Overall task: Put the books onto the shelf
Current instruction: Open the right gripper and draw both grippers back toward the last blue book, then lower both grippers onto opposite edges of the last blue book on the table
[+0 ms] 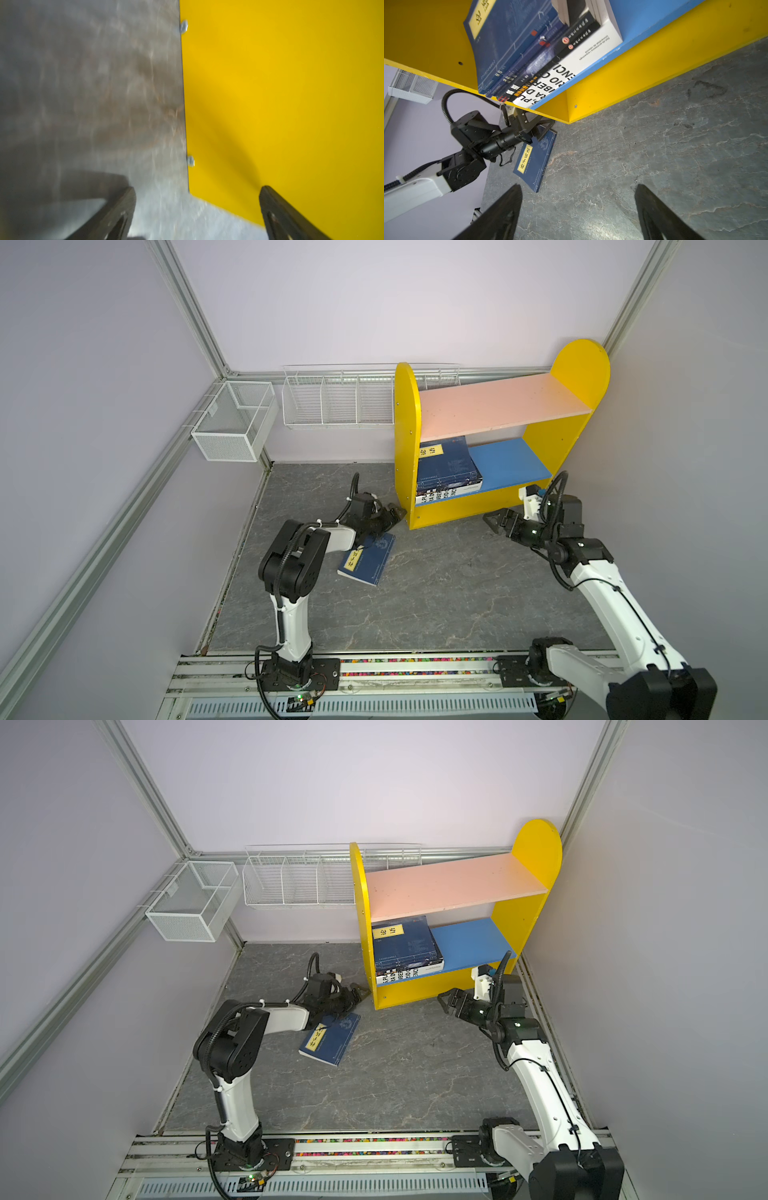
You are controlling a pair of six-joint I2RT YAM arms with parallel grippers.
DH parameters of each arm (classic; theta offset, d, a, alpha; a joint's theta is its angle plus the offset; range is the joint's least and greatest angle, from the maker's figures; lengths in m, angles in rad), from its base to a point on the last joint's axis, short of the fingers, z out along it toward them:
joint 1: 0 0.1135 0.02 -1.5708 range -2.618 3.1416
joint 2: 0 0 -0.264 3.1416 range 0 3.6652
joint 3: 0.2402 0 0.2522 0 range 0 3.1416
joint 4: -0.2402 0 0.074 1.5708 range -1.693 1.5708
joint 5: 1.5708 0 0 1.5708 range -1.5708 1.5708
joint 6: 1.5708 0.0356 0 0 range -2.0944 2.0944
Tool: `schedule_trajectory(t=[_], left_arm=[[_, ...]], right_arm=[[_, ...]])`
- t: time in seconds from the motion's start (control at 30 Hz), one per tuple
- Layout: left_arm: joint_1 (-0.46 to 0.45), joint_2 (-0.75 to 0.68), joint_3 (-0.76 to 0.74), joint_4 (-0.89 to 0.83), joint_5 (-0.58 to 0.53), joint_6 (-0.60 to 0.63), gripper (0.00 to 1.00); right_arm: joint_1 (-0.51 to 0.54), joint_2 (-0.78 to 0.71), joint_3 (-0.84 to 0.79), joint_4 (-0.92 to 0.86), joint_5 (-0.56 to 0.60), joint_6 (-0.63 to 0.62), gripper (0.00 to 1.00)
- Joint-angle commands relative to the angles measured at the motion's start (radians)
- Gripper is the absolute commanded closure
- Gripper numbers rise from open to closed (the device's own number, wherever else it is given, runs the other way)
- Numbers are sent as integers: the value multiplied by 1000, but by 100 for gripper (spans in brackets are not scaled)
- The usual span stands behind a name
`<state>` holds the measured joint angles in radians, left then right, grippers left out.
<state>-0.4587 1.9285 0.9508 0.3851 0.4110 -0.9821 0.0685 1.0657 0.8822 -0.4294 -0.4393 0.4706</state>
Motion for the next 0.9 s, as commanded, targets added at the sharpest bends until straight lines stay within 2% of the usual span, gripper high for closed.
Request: schedule_trajectory(t=[0.0, 0.1, 0.23, 0.3, 0.4, 0.53, 0.63, 0.67, 0.73, 0.87], left_arm=[[11, -69, -90, 115, -14, -170, 6], [-1, -147, -137, 134, -40, -217, 6], [-15, -248, -246, 290, -53, -290, 6], [-15, -320, -287, 316, -65, -297, 6], [-17, -479, -300, 69, -153, -204, 6], [-23, -754, -315, -440, -424, -79, 2], [-22, -930, -331, -737, -577, -44, 1], [-22, -983, -340, -808, -600, -40, 1], [-20, -1064, -373, -913, -621, -62, 1], [-20, -1209, -486, -963, -583, -144, 1]], right_arm=[[17, 10, -41, -3, 11, -18, 12], [23, 13, -52, 3, 13, -17, 12], [48, 20, -58, 33, 18, -15, 12], [79, 37, -54, 56, 15, -24, 12], [169, 72, -37, 85, 44, -40, 12], [339, 136, -22, 138, 144, -58, 11], [449, 205, -14, 197, 219, -62, 1], [484, 233, -9, 213, 250, -63, 0], [545, 287, 29, 251, 298, -75, 5], [659, 409, 97, 309, 413, -130, 12]])
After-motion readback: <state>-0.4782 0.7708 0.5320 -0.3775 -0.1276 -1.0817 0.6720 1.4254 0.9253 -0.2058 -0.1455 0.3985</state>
